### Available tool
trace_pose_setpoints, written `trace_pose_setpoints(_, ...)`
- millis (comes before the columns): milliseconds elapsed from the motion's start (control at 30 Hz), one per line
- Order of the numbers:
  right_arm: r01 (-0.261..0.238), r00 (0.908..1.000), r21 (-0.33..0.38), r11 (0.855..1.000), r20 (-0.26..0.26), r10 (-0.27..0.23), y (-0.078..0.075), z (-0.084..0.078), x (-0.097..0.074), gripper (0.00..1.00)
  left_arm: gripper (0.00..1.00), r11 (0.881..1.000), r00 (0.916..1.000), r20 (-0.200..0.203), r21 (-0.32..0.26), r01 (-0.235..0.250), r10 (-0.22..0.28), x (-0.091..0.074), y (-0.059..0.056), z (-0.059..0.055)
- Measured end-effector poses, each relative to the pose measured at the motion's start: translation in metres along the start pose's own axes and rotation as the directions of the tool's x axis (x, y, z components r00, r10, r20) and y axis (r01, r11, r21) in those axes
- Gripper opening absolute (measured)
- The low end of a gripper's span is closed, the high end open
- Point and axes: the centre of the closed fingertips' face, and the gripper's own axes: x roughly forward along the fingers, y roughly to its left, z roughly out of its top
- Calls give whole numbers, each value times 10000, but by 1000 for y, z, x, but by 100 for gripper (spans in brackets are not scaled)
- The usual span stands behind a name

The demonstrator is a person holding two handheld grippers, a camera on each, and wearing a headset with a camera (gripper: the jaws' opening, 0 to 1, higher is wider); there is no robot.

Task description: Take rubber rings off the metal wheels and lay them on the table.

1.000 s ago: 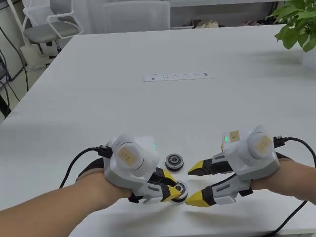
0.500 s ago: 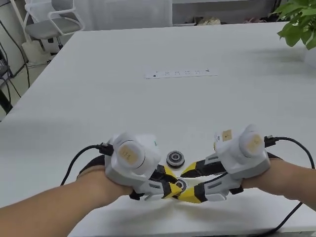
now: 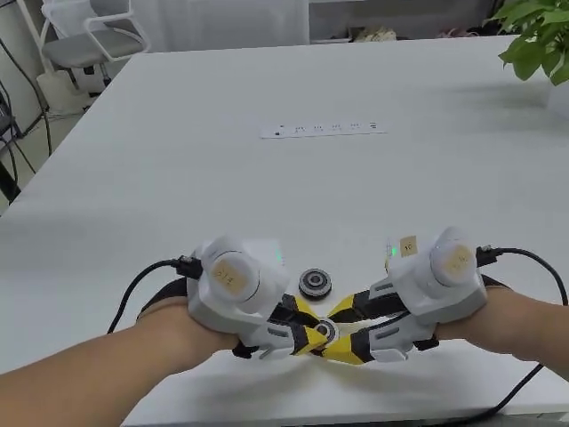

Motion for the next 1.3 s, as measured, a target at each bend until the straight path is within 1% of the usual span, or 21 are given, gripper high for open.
trace_pose_setpoints(133,18,10000,0,10000,29,-18,0,-1,-2,23,7,10000,10000,6,-13,-6,6,0,0,0)
trace_pose_setpoints(433,55,10000,-245,9997,46,-54,0,-2,-5,21,7,10000,10000,40,-48,-18,18,0,0,0)
trace_pose_setpoints(667,152,9997,-422,9990,-167,-159,-1,-6,-7,17,7,10000,10000,39,-72,-26,26,0,0,0)
trace_pose_setpoints(733,206,9994,-620,9979,-268,-223,-1,-8,-8,15,7,10000,10000,40,-81,-40,40,0,0,0)
trace_pose_setpoints(1167,315,9991,-271,9991,-268,-322,-2,-8,-8,14,7,9998,9999,35,-187,-122,123,0,0,0)
trace_pose_setpoints(1300,375,9989,77,9993,-289,-373,-2,-8,-8,14,7,9996,9999,27,-209,-167,167,0,1,0)
